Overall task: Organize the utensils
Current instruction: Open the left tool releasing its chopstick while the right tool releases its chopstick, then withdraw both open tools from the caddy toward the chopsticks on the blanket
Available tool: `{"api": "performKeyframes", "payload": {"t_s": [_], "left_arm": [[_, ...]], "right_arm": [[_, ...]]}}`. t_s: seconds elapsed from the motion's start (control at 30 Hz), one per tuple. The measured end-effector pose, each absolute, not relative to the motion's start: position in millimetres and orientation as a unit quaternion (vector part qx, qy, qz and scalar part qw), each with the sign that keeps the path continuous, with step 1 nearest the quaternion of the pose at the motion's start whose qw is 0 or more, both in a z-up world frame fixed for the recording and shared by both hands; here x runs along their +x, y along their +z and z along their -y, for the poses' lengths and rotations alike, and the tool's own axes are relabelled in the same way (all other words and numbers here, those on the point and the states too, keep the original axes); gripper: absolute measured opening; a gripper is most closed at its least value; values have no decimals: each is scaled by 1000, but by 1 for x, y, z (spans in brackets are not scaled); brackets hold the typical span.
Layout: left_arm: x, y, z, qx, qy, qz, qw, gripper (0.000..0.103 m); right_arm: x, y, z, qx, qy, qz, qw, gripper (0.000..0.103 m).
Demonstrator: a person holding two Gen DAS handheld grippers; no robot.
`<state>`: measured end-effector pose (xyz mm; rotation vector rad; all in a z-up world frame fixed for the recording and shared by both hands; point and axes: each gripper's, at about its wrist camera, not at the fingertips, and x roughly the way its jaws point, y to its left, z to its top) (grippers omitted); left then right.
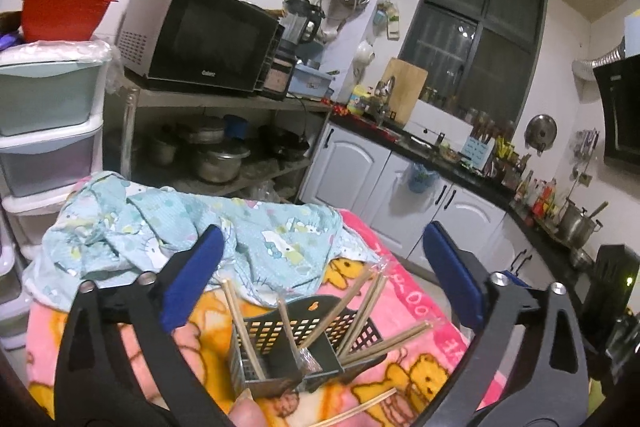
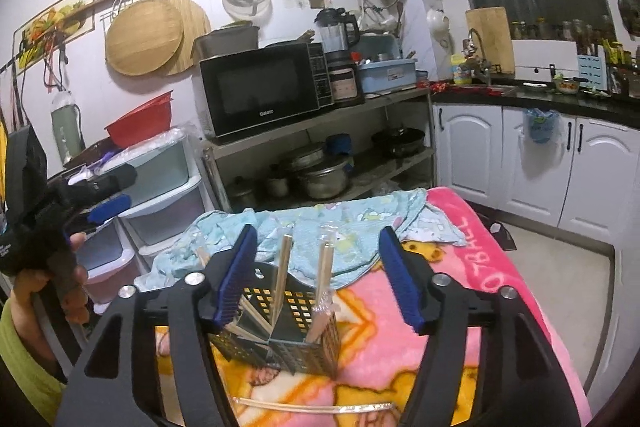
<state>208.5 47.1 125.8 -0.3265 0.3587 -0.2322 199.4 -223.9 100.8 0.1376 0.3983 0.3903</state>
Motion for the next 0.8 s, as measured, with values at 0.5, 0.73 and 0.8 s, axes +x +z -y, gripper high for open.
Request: {"api": "performKeyframes", "payload": {"t_s": [0.5, 0.73, 0.8], "left_arm": [[168, 113, -54, -170, -105, -194, 960, 92], [152, 109, -57, -168, -96, -198, 961, 92], [149, 107, -57, -167, -94, -201, 961, 92]], "right_arm": [[159, 99, 228, 39, 180, -188, 965, 81], [141, 98, 226, 30, 187, -187, 964, 84], [138, 98, 226, 26, 190, -189, 963, 84]]}}
